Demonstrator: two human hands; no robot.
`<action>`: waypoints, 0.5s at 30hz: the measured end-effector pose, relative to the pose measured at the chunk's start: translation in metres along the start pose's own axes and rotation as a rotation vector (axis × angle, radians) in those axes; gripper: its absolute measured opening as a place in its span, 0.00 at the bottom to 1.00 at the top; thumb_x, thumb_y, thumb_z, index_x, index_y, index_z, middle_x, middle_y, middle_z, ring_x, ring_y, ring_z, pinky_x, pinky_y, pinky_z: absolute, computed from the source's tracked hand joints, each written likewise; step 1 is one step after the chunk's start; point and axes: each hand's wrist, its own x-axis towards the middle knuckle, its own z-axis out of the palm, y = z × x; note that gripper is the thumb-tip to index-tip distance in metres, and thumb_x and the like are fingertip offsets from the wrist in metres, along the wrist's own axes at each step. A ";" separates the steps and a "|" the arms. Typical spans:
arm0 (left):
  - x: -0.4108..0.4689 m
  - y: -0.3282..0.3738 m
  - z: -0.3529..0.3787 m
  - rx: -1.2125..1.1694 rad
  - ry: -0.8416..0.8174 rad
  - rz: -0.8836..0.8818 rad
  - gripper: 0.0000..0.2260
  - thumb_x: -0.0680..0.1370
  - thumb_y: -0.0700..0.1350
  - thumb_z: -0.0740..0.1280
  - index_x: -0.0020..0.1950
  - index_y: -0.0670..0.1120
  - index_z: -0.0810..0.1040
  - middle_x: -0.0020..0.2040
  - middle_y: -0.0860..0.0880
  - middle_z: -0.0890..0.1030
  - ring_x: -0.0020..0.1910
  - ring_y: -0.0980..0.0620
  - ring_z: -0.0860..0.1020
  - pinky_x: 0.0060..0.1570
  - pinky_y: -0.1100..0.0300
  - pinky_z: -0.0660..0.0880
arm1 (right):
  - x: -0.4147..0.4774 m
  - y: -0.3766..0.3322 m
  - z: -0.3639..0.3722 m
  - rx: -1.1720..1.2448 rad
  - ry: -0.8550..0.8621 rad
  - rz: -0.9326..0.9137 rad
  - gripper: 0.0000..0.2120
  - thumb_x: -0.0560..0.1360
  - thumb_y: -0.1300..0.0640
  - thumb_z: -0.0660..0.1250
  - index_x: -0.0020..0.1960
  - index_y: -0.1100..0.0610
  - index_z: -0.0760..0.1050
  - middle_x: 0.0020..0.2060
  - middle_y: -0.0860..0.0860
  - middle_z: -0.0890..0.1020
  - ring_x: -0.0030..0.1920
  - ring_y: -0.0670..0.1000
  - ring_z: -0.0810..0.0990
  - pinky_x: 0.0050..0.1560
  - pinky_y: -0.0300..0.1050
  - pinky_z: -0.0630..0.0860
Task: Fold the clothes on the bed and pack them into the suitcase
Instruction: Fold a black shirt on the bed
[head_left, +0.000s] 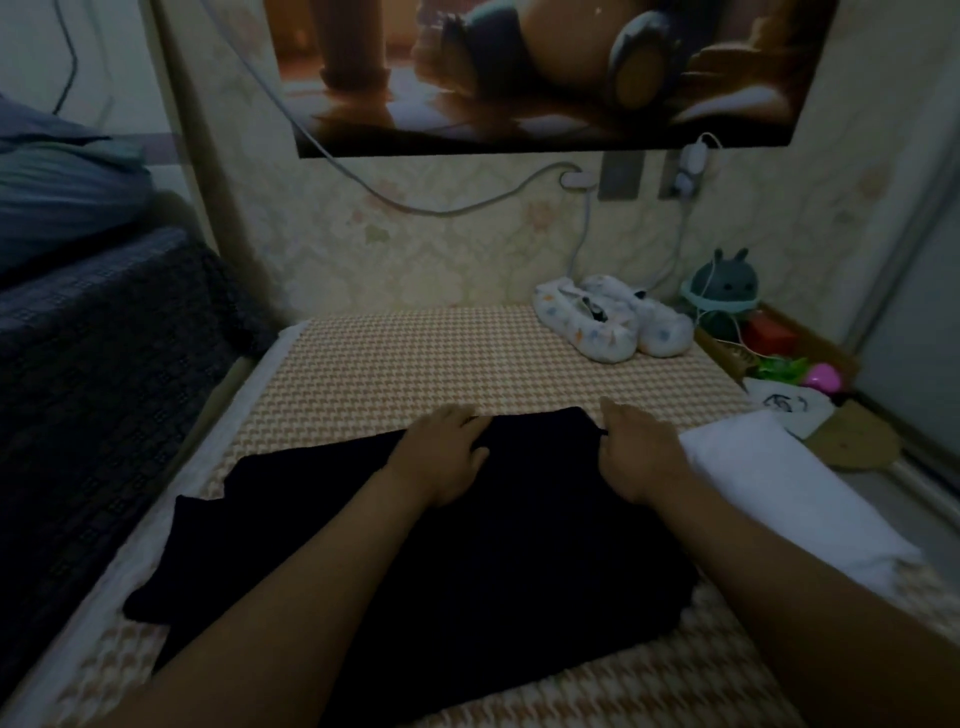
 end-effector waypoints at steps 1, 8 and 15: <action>0.007 0.018 0.001 -0.080 0.040 0.072 0.22 0.83 0.53 0.55 0.77 0.49 0.61 0.76 0.48 0.62 0.74 0.48 0.60 0.72 0.51 0.59 | -0.002 0.010 -0.004 -0.034 -0.016 0.057 0.30 0.79 0.50 0.51 0.78 0.59 0.53 0.71 0.58 0.66 0.69 0.59 0.67 0.69 0.51 0.63; 0.039 0.108 0.041 -0.080 -0.006 0.192 0.19 0.83 0.52 0.54 0.74 0.50 0.65 0.70 0.49 0.68 0.67 0.47 0.67 0.61 0.50 0.68 | -0.004 0.036 -0.013 0.087 -0.107 0.115 0.12 0.79 0.52 0.61 0.54 0.61 0.75 0.54 0.59 0.79 0.52 0.57 0.78 0.51 0.46 0.75; 0.104 0.128 0.035 -0.289 -0.040 0.090 0.16 0.82 0.45 0.59 0.68 0.44 0.70 0.64 0.44 0.73 0.61 0.44 0.73 0.58 0.51 0.72 | -0.006 0.036 -0.021 0.032 -0.192 0.064 0.14 0.81 0.61 0.55 0.36 0.52 0.64 0.49 0.58 0.78 0.56 0.56 0.76 0.58 0.45 0.69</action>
